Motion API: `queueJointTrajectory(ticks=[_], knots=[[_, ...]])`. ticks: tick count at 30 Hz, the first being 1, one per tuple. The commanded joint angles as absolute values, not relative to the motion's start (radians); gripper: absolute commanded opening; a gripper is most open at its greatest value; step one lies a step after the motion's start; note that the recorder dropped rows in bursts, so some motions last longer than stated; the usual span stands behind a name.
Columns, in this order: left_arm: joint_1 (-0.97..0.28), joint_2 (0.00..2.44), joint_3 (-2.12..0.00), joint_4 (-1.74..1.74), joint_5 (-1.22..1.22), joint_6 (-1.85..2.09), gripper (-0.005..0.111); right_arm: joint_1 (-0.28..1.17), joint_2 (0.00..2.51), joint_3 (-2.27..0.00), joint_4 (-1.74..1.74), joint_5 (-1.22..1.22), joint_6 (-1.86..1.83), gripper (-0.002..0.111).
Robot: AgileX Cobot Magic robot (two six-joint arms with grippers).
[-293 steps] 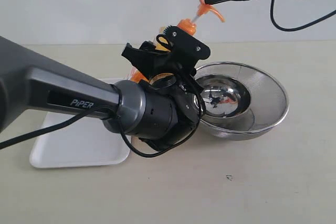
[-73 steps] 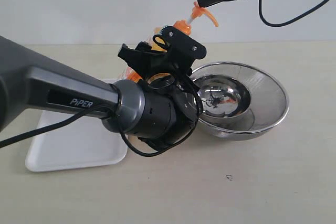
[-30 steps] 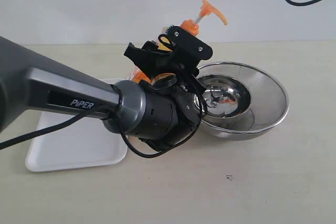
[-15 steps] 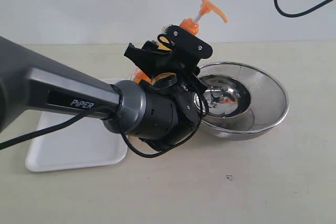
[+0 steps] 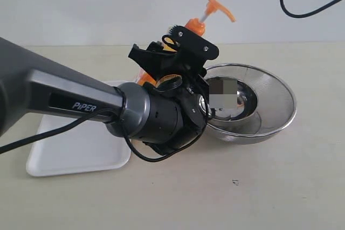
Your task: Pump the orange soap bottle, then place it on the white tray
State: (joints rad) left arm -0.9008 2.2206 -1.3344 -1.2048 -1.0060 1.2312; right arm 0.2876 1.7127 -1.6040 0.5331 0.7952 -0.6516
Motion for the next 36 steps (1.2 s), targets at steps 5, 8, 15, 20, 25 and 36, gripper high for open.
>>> queueJointTrajectory(ticks=[5,8,15,20,25,36], knots=[[-0.907,2.207,-1.344,-1.185,-0.990,1.213,0.005,0.288,1.709,-1.606,0.539,0.802,-0.657,0.000],[-0.907,2.207,-1.344,-1.185,-0.986,1.229,0.005,0.288,1.709,-1.606,0.539,0.813,-0.657,0.000],[-0.907,2.207,-1.344,-1.185,-0.986,1.229,0.005,0.288,1.709,-1.606,0.539,0.833,-0.657,0.000],[-0.907,2.207,-1.344,-1.185,-0.986,1.229,0.005,0.288,1.709,-1.606,0.539,0.839,-0.659,0.000],[-0.907,2.207,-1.344,-1.185,-0.986,1.229,0.005,0.288,1.709,-1.606,0.539,0.819,-0.679,0.000],[-0.907,2.207,-1.344,-1.185,-0.986,1.229,0.005,0.288,1.754,-1.606,0.568,0.821,-0.681,0.000]])
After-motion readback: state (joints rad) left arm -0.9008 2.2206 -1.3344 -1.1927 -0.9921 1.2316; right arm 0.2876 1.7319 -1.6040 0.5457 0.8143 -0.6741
